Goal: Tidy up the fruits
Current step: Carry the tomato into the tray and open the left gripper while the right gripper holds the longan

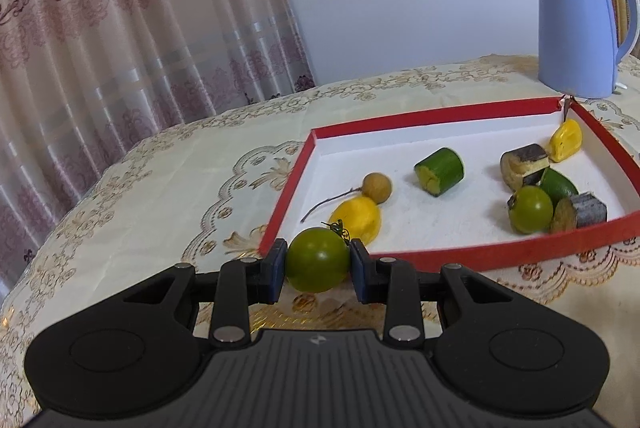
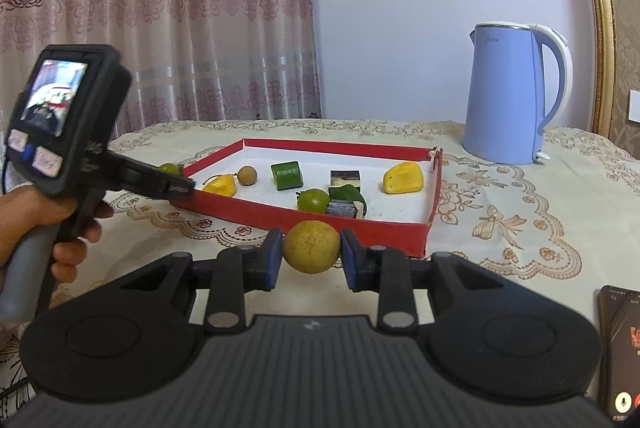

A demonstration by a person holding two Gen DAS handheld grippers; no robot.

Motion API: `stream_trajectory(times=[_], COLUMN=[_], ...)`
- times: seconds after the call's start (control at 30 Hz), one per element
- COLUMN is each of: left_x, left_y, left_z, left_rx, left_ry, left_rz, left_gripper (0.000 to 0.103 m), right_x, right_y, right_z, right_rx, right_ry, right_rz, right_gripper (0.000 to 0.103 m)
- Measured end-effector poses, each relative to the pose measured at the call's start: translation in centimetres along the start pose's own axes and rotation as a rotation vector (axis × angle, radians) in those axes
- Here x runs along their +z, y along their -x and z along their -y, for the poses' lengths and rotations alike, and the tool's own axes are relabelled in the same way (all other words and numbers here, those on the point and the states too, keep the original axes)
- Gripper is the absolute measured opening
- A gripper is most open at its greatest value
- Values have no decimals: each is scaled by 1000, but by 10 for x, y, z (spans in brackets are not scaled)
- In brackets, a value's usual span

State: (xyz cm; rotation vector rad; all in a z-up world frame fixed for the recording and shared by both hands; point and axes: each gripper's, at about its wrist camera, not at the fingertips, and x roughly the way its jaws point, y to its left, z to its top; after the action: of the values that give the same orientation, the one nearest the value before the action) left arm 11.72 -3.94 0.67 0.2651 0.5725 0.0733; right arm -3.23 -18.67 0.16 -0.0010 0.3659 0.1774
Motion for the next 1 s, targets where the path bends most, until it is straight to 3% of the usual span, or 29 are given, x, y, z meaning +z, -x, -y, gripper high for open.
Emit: stream_trajectory(times=[1.0], left_x=[50], left_y=[-67], left_z=[51], left_rx=[23], left_ry=[-97], left_rz=[-26], left_gripper=[33], right_x=[-4], right_y=[-1], right_z=[5], right_rx=[9], right_ry=[-18], right_rz=[-4], right_gripper=[29])
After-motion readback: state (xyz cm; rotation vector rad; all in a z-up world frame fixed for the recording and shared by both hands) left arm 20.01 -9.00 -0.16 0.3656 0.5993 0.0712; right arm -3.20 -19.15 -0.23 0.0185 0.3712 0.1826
